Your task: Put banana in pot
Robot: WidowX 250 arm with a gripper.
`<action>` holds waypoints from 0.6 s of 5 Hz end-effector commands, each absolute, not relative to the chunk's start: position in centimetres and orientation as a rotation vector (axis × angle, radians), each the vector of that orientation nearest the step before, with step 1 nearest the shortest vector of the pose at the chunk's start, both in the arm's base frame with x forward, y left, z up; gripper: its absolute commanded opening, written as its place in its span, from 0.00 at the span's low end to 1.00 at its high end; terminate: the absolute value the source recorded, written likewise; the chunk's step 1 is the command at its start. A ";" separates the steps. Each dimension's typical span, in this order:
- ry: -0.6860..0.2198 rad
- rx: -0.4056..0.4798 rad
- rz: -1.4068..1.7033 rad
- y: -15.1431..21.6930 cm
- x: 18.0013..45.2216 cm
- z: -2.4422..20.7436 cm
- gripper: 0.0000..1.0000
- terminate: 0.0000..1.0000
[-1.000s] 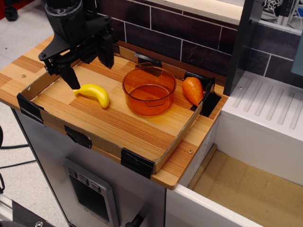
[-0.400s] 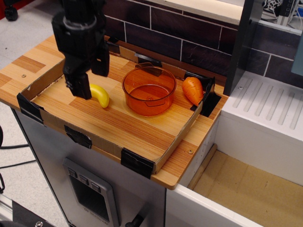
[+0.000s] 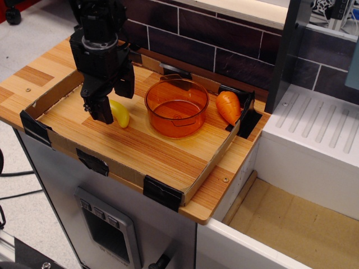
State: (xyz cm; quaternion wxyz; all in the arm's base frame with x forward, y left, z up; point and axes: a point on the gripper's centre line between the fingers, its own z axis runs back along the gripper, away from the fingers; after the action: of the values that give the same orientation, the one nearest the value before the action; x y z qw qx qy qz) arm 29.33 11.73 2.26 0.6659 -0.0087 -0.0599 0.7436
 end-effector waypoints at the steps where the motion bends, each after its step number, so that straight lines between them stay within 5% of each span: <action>1: -0.161 0.028 1.668 12.7 29.7 1.0 1.00 0.00; 2: -0.155 0.061 1.679 12.7 29.4 0.3 0.00 0.00; 3: -0.143 0.046 1.647 12.4 29.0 0.9 0.00 0.00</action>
State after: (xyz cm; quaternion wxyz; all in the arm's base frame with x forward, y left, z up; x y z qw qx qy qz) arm 29.46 12.60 0.04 0.6749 0.0243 -0.0498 0.7358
